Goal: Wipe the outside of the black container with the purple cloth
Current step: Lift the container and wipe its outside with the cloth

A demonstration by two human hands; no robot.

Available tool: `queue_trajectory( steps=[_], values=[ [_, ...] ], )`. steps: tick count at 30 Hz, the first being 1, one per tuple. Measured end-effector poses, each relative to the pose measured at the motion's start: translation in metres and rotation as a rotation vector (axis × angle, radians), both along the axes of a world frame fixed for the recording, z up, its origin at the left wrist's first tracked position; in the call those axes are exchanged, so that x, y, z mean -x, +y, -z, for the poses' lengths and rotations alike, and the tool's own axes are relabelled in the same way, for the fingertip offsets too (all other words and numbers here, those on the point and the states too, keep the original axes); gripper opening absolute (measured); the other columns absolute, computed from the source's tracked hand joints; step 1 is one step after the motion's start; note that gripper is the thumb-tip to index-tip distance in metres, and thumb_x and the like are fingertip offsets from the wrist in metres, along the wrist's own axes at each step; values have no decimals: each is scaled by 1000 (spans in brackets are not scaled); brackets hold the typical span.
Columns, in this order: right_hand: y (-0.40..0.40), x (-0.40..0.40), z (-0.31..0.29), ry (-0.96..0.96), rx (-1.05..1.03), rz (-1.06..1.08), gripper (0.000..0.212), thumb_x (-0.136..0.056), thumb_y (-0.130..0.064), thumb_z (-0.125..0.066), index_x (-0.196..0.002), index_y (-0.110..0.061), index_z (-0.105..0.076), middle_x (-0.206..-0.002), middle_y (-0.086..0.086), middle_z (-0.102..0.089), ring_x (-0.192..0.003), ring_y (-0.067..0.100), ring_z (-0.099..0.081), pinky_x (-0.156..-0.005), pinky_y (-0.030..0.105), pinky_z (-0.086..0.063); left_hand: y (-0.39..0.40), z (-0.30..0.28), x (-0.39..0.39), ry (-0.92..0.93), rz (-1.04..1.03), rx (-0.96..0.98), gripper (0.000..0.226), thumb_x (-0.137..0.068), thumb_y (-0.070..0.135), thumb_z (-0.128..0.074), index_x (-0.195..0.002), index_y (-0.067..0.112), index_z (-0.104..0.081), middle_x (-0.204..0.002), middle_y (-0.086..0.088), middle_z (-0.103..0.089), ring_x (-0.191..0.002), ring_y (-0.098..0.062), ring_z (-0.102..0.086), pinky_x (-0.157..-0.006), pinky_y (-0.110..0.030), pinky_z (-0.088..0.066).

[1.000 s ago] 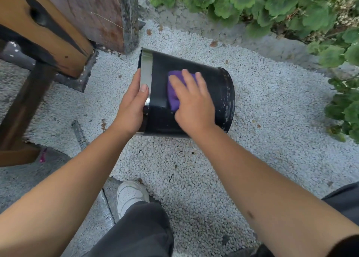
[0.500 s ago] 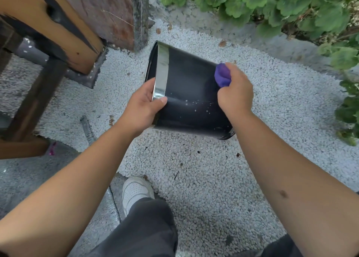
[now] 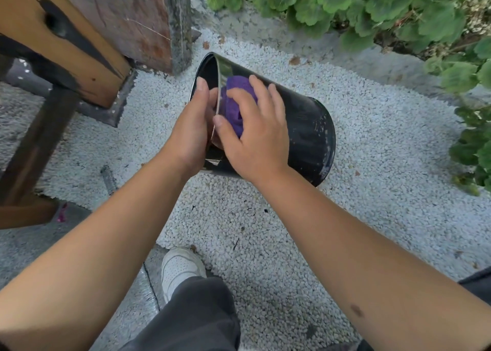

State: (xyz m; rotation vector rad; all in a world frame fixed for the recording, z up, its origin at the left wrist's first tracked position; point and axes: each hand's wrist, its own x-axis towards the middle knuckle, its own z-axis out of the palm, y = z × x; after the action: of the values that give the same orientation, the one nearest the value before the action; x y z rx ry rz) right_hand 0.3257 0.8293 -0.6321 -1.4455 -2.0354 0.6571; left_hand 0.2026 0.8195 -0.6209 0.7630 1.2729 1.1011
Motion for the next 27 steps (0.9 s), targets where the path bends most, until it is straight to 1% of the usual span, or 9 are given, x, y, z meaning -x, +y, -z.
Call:
queue_trajectory(
  steps=[2, 5, 7, 10, 13, 17, 20, 24, 27],
  values=[
    [2, -5, 11, 13, -53, 45, 41, -93, -43, -45, -123, -22, -61, -148, 9, -47, -140, 39, -33, -108, 50, -35, -1, 0, -4, 88, -31, 11, 60, -101, 53, -30, -128, 12, -64, -125, -14, -69, -120, -32, -62, -110, -57, -40],
    [14, -25, 34, -15, -19, 106, 35, -93, -35, -45, -122, -24, -62, -145, 4, -51, -138, 34, -37, -108, 47, -39, -3, 0, -6, 210, -103, -31, 32, -101, 21, -43, -120, 10, -66, -108, 2, -76, -101, -11, -70, -89, -26, -55],
    [27, -47, 51, -69, 60, 170, 37, -92, -34, -43, -124, -26, -60, -145, 0, -50, -138, 30, -37, -111, 47, -36, -6, 1, -7, 273, -105, -57, 32, -98, 3, -41, -111, 12, -69, -98, 4, -77, -91, -9, -71, -76, -20, -55],
    [40, -73, 64, -85, 134, 251, 40, -88, -31, -41, -123, -24, -60, -139, -2, -54, -131, 26, -43, -108, 42, -39, -10, 3, -12, 285, -99, -89, 36, -97, -1, -40, -109, 14, -70, -97, 7, -77, -90, -5, -71, -72, -16, -54],
    [42, -82, 64, -31, 145, 279, 39, -83, -27, -45, -119, -27, -60, -121, -8, -62, -111, 20, -56, -89, 35, -49, -10, 4, -16, 253, -90, -94, 33, -97, 2, -41, -109, 14, -69, -98, 6, -77, -89, -5, -71, -70, -15, -54],
    [57, -91, 46, 522, 325, 635, 36, -78, -21, -51, -111, -31, -61, -98, -18, -65, -86, -4, -62, -78, 15, -46, -9, 3, -13, 255, -111, -100, 35, -97, 2, -42, -106, 18, -71, -99, 7, -77, -90, -5, -71, -72, -16, -54],
    [71, -88, 25, 877, 351, 754, 36, -74, -16, -51, -108, -23, -63, -102, -7, -68, -91, 2, -66, -80, 18, -50, -9, 4, -8, 247, -134, -83, 35, -96, 2, -42, -106, 17, -72, -99, 6, -77, -91, -7, -72, -74, -18, -55],
    [50, -45, -1, 654, 219, 435, 38, -77, -19, -53, -113, -25, -63, -98, -20, -65, -86, -13, -59, -74, 5, -44, -7, 4, -10, 224, -136, -67, 32, -98, 2, -41, -110, 9, -70, -97, 0, -77, -86, -11, -71, -71, -21, -55],
    [13, -8, -1, 271, 16, 133, 42, -80, -32, -50, -119, -25, -63, -114, -11, -65, -107, 7, -59, -89, 30, -50, -6, 5, -13, 221, -132, -73, 26, -96, 5, -43, -111, -1, -63, -87, -13, -65, -75, -22, -58, -69, -32, -47]
  ],
)
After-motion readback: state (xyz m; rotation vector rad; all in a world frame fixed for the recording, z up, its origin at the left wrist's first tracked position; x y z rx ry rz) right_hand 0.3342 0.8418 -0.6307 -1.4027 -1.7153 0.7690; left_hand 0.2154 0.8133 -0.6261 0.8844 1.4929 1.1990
